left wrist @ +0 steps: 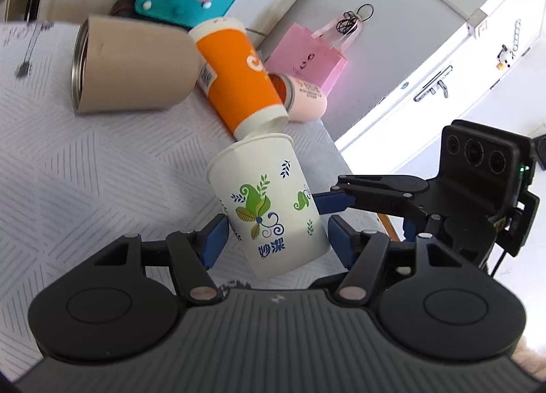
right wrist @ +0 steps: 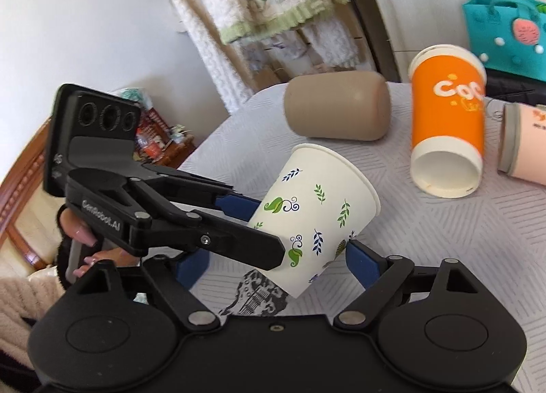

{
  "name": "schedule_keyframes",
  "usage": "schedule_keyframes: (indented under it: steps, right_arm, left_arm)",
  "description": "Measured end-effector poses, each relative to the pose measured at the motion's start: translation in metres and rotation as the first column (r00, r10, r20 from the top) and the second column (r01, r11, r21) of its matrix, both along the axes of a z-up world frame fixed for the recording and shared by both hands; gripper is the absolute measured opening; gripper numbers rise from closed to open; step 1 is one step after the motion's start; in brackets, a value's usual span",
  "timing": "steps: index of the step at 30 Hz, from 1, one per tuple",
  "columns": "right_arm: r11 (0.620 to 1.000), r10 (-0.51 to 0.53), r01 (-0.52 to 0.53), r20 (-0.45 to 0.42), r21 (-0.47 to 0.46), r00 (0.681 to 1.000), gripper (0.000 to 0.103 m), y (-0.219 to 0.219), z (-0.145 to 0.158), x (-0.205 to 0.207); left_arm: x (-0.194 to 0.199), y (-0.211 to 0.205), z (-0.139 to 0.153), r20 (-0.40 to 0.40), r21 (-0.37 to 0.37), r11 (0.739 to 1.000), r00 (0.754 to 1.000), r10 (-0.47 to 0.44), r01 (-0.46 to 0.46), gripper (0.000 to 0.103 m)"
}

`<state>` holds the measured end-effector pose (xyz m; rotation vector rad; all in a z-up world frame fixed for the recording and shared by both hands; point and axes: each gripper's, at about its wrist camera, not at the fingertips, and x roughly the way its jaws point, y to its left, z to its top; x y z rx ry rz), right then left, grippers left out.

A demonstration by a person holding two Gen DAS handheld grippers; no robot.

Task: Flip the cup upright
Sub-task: 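Lower the upright white cup onto the table and open the right tool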

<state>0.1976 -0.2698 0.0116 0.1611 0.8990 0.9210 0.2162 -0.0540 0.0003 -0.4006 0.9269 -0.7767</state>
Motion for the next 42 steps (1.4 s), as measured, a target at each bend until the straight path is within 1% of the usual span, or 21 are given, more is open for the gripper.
schedule_keyframes:
  steps: [2,6,9,11,13,15,16,17,19,20,21,23,25,27,29,32,34,36,38,41,42]
  right_arm:
    - [1.0,-0.001,0.002,-0.03,0.008,1.0,0.093,0.001,-0.004,0.004]
    - [1.0,-0.014,0.013,-0.047,-0.021,0.999,0.093,0.004,-0.009,0.01]
    - [1.0,-0.017,0.015,-0.072,-0.015,0.997,0.094,0.001,-0.01,0.014]
    - [1.0,-0.02,0.021,-0.1,0.01,0.995,0.095,-0.004,-0.01,0.018]
    - [0.999,-0.02,0.025,-0.139,0.038,0.99,0.095,-0.01,-0.012,0.023]
    - [0.998,-0.036,0.045,-0.176,0.051,0.984,0.095,-0.012,-0.015,0.027]
    - [0.997,-0.047,0.058,-0.19,0.055,0.981,0.095,-0.013,-0.017,0.028]
    - [0.996,-0.055,0.067,-0.199,0.056,0.978,0.095,-0.014,-0.019,0.028]
    - [0.995,-0.075,0.088,-0.204,0.054,0.976,0.09,-0.013,-0.021,0.028]
    - [0.994,-0.081,0.093,-0.206,0.052,0.975,0.079,-0.011,-0.022,0.028]
    - [0.994,-0.089,0.099,-0.202,0.041,0.975,0.078,-0.009,-0.022,0.026]
    - [0.994,-0.098,0.105,-0.164,0.033,0.981,0.077,-0.004,-0.018,0.02]
    - [0.994,-0.101,0.104,-0.107,0.021,0.989,0.075,-0.003,-0.012,0.012]
    - [0.995,-0.102,0.102,-0.007,-0.001,0.995,0.073,0.002,-0.004,0.0]
    - [0.993,-0.108,0.114,0.127,-0.038,0.986,0.071,0.011,0.003,-0.017]
    - [0.985,-0.098,0.141,0.342,-0.103,0.935,0.071,0.027,0.004,-0.04]
    - [0.975,-0.093,0.171,0.442,-0.14,0.892,0.069,0.038,-0.001,-0.051]
    - [0.961,-0.076,0.206,0.543,-0.183,0.837,0.066,0.049,-0.009,-0.058]
    - [0.951,-0.064,0.232,0.604,-0.205,0.795,0.065,0.054,-0.015,-0.062]
    - [0.942,-0.053,0.251,0.638,-0.223,0.768,0.065,0.06,-0.021,-0.06]
    - [0.94,-0.051,0.253,0.64,-0.227,0.767,0.065,0.06,-0.021,-0.06]
  left_arm:
    - [0.003,0.001,-0.003,-0.027,-0.005,1.0,1.0,-0.004,0.003,0.063]
    - [0.007,0.001,-0.005,-0.066,0.006,1.0,0.998,0.008,-0.008,0.063]
    - [0.012,0.006,-0.006,-0.096,0.001,1.0,0.995,0.024,-0.024,0.073]
    - [0.018,0.01,-0.008,-0.131,-0.023,0.999,0.991,0.032,-0.035,0.081]
    - [0.024,0.013,-0.011,-0.157,-0.041,0.998,0.987,0.037,-0.044,0.081]
    - [0.026,0.013,-0.015,-0.167,-0.039,0.998,0.985,0.042,-0.049,0.077]
    - [0.026,0.013,-0.017,-0.167,-0.042,0.998,0.985,0.043,-0.051,0.069]
    - [0.028,0.013,-0.018,-0.169,-0.047,0.998,0.985,0.037,-0.046,0.054]
    - [0.029,0.012,-0.02,-0.173,-0.064,0.997,0.984,0.034,-0.046,0.053]
    - [0.028,0.011,-0.019,-0.162,-0.063,0.997,0.986,0.035,-0.045,0.052]
    - [0.027,0.011,-0.018,-0.148,-0.056,0.997,0.988,0.036,-0.044,0.052]
    - [0.023,0.012,-0.014,-0.115,-0.057,0.998,0.993,0.032,-0.039,0.053]
    - [0.016,0.013,-0.009,-0.056,-0.052,0.998,0.998,0.027,-0.03,0.053]
    - [0.004,0.016,-0.001,0.025,-0.034,0.999,0.999,0.03,-0.029,0.052]
    - [-0.007,0.016,0.007,0.112,-0.015,0.999,0.993,0.032,-0.031,0.052]
    - [-0.02,0.015,0.015,0.227,0.03,0.998,0.973,0.042,-0.05,0.053]
    - [-0.026,0.013,0.017,0.296,0.074,0.994,0.954,0.05,-0.075,0.053]
    - [-0.031,0.011,0.017,0.36,0.115,0.988,0.931,0.059,-0.107,0.052]
    - [-0.033,0.008,0.015,0.398,0.142,0.982,0.915,0.062,-0.128,0.052]
    - [-0.034,0.007,0.011,0.43,0.159,0.977,0.901,0.063,-0.145,0.053]
    - [-0.035,0.007,0.01,0.44,0.158,0.977,0.896,0.062,-0.145,0.053]
